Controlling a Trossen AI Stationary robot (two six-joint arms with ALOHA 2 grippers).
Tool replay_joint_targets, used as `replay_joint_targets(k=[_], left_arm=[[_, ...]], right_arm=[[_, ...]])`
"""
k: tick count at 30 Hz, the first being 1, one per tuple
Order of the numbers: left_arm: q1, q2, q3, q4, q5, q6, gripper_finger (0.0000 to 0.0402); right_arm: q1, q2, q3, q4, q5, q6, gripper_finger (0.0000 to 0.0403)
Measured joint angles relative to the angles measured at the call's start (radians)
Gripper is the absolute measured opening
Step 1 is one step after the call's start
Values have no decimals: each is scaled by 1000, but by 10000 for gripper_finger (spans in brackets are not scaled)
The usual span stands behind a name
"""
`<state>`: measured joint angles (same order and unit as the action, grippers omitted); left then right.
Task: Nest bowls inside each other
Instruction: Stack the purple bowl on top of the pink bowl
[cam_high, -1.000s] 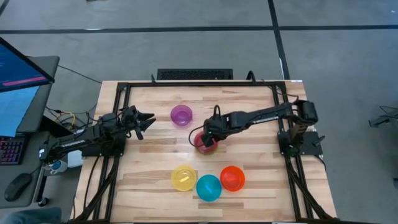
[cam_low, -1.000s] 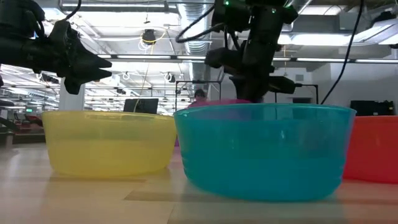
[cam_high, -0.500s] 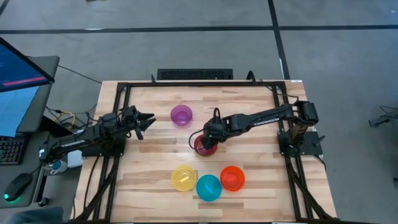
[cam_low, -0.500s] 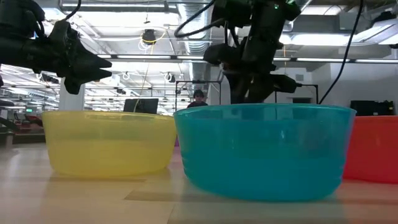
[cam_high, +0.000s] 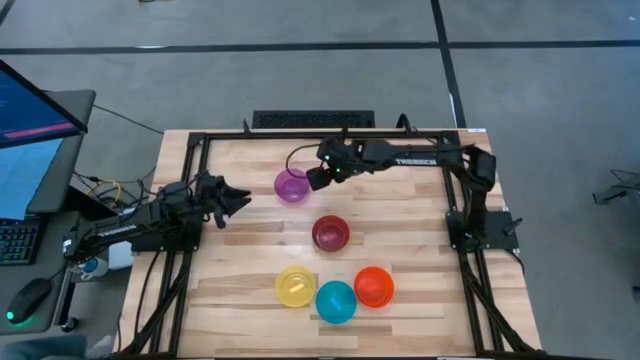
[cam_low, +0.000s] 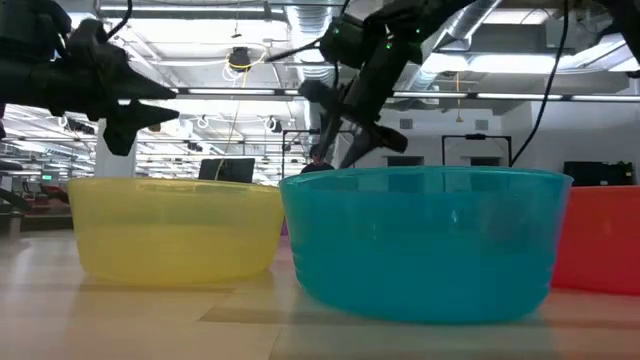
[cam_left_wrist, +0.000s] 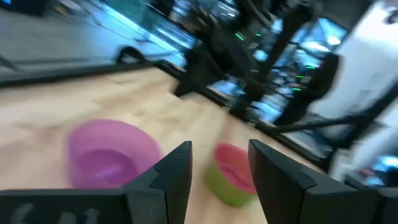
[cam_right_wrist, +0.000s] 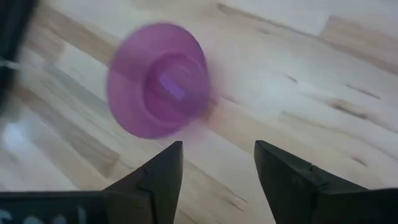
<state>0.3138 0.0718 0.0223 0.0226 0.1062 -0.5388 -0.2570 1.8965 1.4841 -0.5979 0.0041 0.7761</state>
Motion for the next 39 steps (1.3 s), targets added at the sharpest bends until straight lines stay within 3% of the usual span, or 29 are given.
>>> replay_joint_targets(k=[6,11,16,18,20,24,34,39], left_arm=[[0,-2,0,25,24,-237,148],[0,12,0,23,-208,-287,148],[6,25,-5,42,-273,-435,148],[19,48,31,-35,-224,-317,148],[30,102,106,-229,-117,-266,148],[33,329,251,-460,-12,-62,148],[-2,890,641,-546,-132,720,148],[-11,1125,746,-594,-131,946,148]], right_arm=[[0,-44,3,-28,34,-38,223],[-2,-53,5,-72,51,-45,221],[11,-55,5,-129,78,-45,224],[18,-55,5,-140,99,-51,225],[21,-55,5,-151,106,-51,226],[21,-55,4,-164,105,-52,226],[12,-120,3,-276,152,-70,225],[3,-205,4,-313,228,-69,225]])
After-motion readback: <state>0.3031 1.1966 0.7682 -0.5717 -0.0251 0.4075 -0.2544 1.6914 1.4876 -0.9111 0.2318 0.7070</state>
